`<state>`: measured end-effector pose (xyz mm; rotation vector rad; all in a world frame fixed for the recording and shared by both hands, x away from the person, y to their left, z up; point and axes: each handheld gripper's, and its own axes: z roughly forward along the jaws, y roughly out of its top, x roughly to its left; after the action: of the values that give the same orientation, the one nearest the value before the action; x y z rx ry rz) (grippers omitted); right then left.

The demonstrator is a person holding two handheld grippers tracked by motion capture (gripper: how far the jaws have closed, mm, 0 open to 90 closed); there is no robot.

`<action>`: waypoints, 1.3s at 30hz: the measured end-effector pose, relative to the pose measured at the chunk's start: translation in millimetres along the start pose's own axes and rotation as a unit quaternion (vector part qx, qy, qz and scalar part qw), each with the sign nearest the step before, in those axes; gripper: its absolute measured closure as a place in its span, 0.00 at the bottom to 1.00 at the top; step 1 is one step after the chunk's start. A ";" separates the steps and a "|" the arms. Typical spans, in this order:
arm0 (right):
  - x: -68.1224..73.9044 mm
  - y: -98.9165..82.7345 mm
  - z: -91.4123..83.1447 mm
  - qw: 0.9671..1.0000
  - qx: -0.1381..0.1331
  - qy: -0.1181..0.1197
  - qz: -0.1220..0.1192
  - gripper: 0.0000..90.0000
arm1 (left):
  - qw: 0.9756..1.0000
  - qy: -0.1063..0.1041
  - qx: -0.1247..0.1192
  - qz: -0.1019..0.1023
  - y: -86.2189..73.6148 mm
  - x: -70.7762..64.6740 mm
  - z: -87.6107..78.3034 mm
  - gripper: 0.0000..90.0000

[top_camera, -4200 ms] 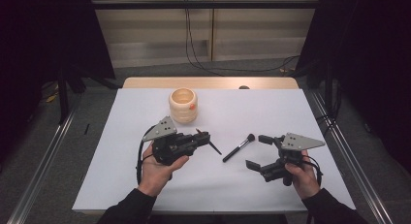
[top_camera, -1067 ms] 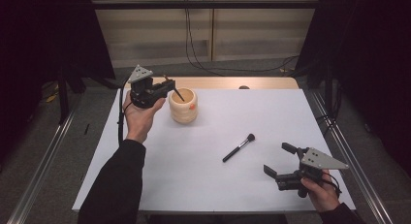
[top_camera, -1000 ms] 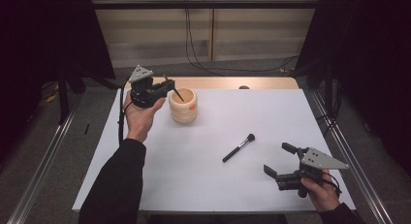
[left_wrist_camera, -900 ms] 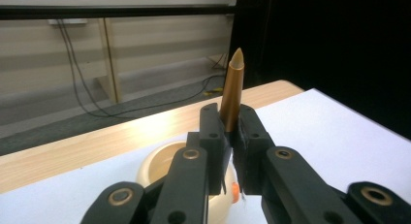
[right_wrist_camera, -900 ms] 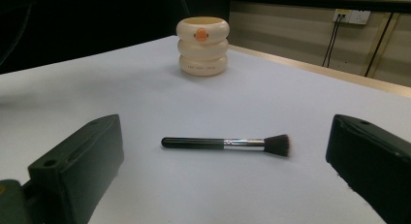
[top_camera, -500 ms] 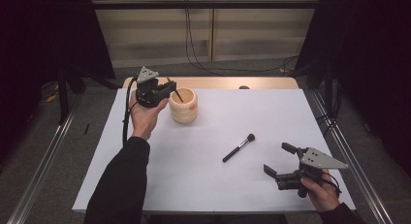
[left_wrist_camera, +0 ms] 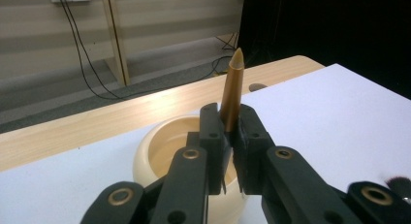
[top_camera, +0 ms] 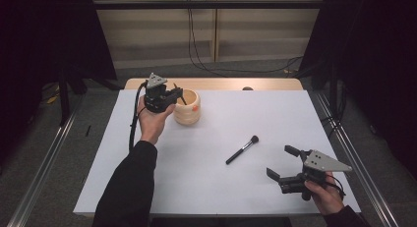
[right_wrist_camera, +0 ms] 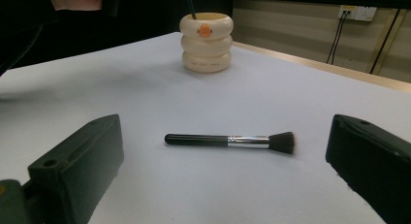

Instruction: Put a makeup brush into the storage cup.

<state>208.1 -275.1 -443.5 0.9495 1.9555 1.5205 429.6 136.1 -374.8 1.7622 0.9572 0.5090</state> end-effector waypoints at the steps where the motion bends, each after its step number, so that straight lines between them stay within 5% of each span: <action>1: -0.2 0.1 -0.3 1.000 0.002 0.002 0.000 0.00 | 1.000 0.002 0.002 -0.001 -0.6 0.2 0.0 0.93; 22: 0.6 0.2 -0.3 1.000 -0.001 -0.001 0.002 0.00 | 1.000 -0.006 -0.004 -0.005 -15.5 6.0 5.3 0.92; 39: 1.1 0.3 0.4 1.000 -0.004 0.001 -0.001 0.00 | 1.000 0.000 -0.022 -0.004 -16.4 6.4 5.7 0.47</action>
<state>207.7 -274.0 -443.3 0.9438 1.9494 1.5270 431.4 140.6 -392.7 1.7178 0.9465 0.5209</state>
